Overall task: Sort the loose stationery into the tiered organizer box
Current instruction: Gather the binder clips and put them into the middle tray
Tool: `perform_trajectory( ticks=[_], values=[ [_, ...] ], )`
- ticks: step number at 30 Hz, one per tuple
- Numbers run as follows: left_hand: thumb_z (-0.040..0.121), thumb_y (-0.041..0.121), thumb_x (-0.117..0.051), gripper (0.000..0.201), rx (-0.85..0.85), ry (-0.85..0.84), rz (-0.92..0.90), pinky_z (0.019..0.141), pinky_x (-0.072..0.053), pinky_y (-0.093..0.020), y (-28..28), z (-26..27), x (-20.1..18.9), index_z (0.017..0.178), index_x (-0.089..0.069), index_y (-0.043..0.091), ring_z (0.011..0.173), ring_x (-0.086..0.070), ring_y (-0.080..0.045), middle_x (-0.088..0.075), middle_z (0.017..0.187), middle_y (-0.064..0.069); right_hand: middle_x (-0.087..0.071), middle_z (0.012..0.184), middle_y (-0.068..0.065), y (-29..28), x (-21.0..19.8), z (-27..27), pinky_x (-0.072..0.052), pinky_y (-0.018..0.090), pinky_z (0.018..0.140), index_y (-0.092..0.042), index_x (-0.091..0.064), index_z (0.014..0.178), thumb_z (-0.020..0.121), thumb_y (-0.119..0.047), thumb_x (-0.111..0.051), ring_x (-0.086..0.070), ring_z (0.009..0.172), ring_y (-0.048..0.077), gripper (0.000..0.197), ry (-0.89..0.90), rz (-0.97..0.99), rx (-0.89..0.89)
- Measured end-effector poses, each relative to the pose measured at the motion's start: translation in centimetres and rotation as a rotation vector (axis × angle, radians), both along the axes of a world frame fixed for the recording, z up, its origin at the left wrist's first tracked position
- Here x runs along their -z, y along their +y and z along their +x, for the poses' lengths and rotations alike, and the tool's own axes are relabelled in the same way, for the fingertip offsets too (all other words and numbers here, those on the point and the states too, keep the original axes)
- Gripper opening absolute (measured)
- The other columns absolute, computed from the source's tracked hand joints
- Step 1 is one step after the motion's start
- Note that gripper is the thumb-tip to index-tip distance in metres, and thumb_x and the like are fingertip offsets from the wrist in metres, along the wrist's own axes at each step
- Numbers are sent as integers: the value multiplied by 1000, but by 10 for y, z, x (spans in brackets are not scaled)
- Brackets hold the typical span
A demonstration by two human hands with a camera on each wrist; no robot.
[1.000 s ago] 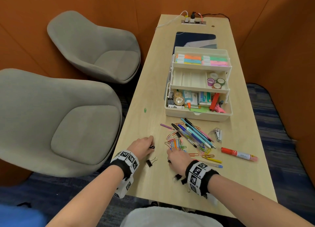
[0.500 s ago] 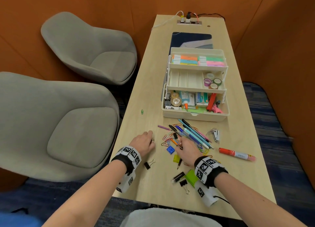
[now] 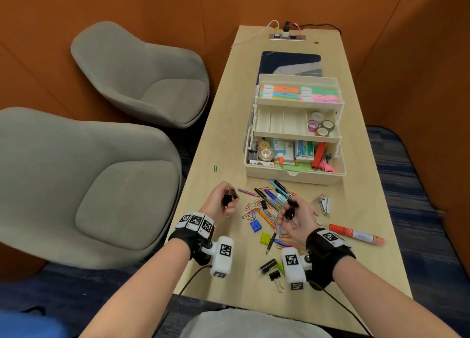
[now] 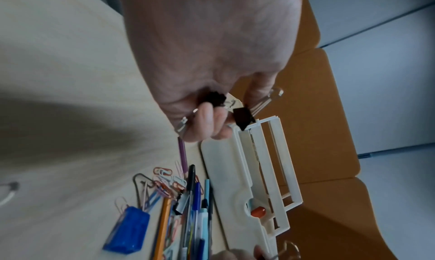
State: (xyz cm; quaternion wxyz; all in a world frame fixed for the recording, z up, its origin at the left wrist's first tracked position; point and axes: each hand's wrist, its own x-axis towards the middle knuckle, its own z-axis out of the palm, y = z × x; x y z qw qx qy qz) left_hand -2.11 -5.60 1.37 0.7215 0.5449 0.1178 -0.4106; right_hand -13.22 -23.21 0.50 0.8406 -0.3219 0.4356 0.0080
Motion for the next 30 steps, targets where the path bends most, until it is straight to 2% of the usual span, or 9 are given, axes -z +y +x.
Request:
perform_trajectory(
  ticks=[5,8,10,13,15,17,20,25,30],
  values=[
    [87,14,-36,16,-5,9,-121,40,-27,-20,-3,-7,-5,73,-42,10,47,-40,-15,-50,61,-9,-50,70,10,-4,0,-2,-43,25,50,-8,-47,71,86,-14,-42,-56,59,21,17,-91,84,-9],
    [87,15,-39,16,-2,37,-132,38,-28,-19,-1,-7,-4,74,-47,9,51,-46,-16,-51,67,-10,-60,75,11,-6,-1,2,-46,24,49,-8,-54,72,89,-17,-47,-58,64,20,21,-44,97,-28],
    [90,17,-44,21,28,18,-52,36,-28,-16,1,-6,-1,73,-51,9,52,-49,-14,-55,69,-8,-58,67,8,-7,-2,11,-40,20,40,-9,-53,68,92,-22,-55,-54,58,16,28,30,28,-96],
    [97,37,-47,42,160,-200,236,35,-24,-17,8,-6,4,62,-50,14,45,-40,-11,-51,56,-1,-44,58,2,-7,4,27,-26,17,33,-11,-51,73,93,-28,-57,-37,43,9,27,119,-267,-351],
    [97,39,-46,46,287,-428,463,44,-32,-21,15,-8,8,58,-46,16,46,-37,-13,-44,51,2,-46,63,-1,-3,11,38,-29,20,39,-15,-56,85,92,-29,-58,-39,45,9,16,151,-665,-605],
    [99,33,-44,43,444,-633,699,61,-39,-27,26,-12,14,59,-47,18,57,-46,-17,-49,57,2,-54,84,-3,4,15,46,-39,23,55,-21,-59,102,90,-24,-59,-52,62,13,12,153,-1124,-869],
    [98,37,-42,34,718,-830,969,73,-45,-34,39,-24,23,71,-49,17,79,-59,-27,-61,78,-5,-58,108,-3,11,23,52,-49,30,75,-25,-56,114,89,-16,-54,-60,96,23,26,160,-1485,-1149],
    [76,61,-65,48,1050,-925,1130,68,-42,-31,51,-39,29,88,-49,17,85,-58,-23,-61,92,-4,-62,105,10,17,31,56,-50,37,70,-17,-47,119,91,-12,-48,-62,93,30,28,258,-1712,-1308],
    [85,42,-65,43,1104,-954,1119,75,-42,-34,47,-44,42,111,-48,13,98,-58,-29,-60,110,-10,-59,110,13,12,31,58,-48,38,73,-9,-41,121,94,-27,-51,-61,98,32,34,242,-1711,-1376]
  ],
)
